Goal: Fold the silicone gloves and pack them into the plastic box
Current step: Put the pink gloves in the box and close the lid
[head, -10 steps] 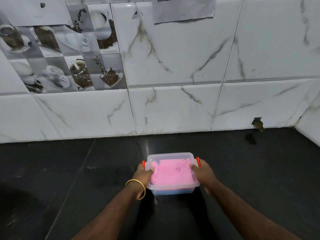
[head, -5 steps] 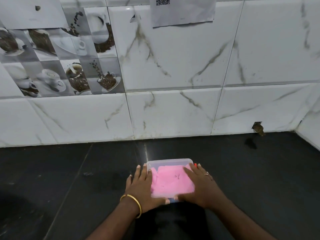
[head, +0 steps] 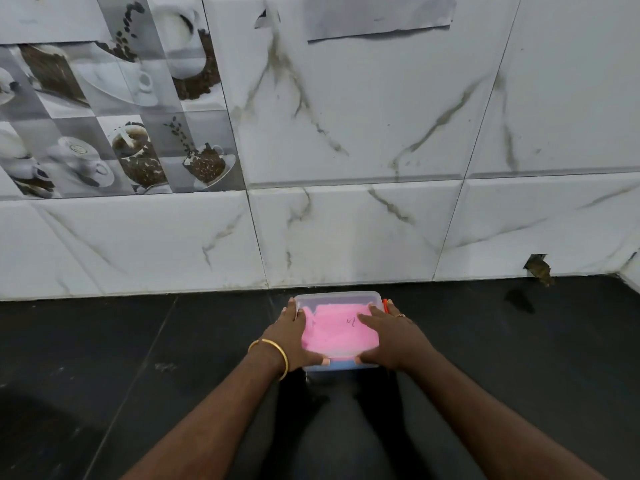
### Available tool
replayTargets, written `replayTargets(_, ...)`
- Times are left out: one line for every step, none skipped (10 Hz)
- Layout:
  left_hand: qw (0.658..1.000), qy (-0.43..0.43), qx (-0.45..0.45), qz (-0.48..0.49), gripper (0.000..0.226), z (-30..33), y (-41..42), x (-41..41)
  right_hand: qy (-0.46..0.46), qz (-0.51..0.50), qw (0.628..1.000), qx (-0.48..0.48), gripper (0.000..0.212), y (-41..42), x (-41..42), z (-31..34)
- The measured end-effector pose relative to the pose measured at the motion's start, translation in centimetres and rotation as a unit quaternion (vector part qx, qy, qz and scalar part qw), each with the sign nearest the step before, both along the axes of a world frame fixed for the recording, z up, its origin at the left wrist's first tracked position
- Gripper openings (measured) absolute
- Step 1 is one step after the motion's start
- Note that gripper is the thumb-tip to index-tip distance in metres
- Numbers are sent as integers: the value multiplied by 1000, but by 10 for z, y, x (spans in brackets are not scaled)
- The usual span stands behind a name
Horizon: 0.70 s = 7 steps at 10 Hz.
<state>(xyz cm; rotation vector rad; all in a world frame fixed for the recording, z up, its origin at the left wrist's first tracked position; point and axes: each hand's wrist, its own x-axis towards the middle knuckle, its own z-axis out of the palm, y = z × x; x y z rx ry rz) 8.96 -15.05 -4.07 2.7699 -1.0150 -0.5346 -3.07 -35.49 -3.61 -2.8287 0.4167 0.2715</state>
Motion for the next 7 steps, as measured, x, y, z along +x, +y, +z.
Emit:
replayTargets(1000,17,-11,3,129,1,-13,30,5,-6,1000,9,96,-12,29,1)
replayTargets(1000,18,-21,4,124,2,-23,54,6,-7,1000,14,97,-23,55,1)
replayTargets(1000,19,-15,3,128,2,-32,74,7,-6,1000,17,97,-32,75,-1)
replayTargets(1000,16,-2,-5,130,3,-38,86,8,-5,1000,18,96,-38,86,-3)
replayTargets(1000,8,5,-11,131,2,-39,89,5,-4,1000,29,97,-40,90,-6)
replayTargets(999,-18,26,-11,129,5,-39,88,8,0,1000,27,97,-41,89,-2)
replayTargets(996,-80,39,10,127,10,-36,72,19,12,1000,-10,106,-35,81,8)
